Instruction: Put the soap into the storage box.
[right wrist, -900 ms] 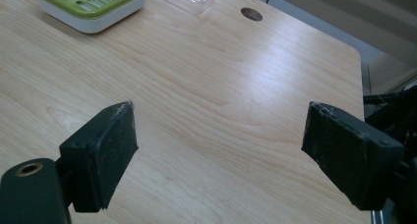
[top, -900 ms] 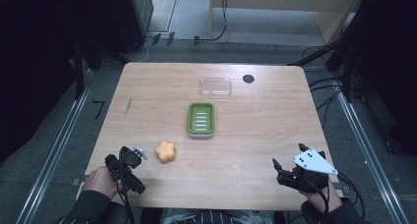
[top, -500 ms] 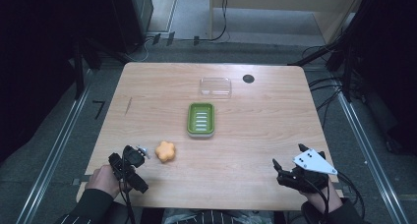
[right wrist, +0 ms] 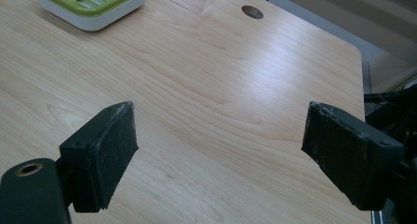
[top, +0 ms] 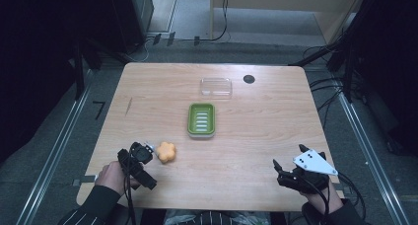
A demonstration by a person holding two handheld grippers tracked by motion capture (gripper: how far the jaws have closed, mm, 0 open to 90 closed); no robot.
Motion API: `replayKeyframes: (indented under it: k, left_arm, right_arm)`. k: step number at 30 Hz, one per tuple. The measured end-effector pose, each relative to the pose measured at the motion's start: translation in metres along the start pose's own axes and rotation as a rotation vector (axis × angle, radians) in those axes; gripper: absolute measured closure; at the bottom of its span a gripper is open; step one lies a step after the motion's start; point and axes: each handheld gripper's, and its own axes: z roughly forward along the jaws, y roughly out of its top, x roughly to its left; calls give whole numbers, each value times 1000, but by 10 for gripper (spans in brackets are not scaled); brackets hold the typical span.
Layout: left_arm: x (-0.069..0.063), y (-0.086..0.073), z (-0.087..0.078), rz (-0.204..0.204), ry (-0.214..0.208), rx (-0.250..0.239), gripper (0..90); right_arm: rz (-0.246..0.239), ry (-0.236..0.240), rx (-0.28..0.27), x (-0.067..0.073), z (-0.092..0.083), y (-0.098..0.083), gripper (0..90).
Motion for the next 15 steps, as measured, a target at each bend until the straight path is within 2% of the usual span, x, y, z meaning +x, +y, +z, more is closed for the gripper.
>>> replayKeyframes:
  k: [4, 7, 15]
  left_arm:
    - [1, 3, 1, -1, -3, -16, 0]
    - [3, 10, 2, -11, 2, -24, 0]
    - [6, 22, 5, -9, 6, -28, 0]
  right_arm:
    - [-7, 6, -1, 2, 1, 2, 137]
    - [-6, 5, -1, 1, 1, 2, 137]
    - [-3, 3, 1, 1, 2, 2, 137]
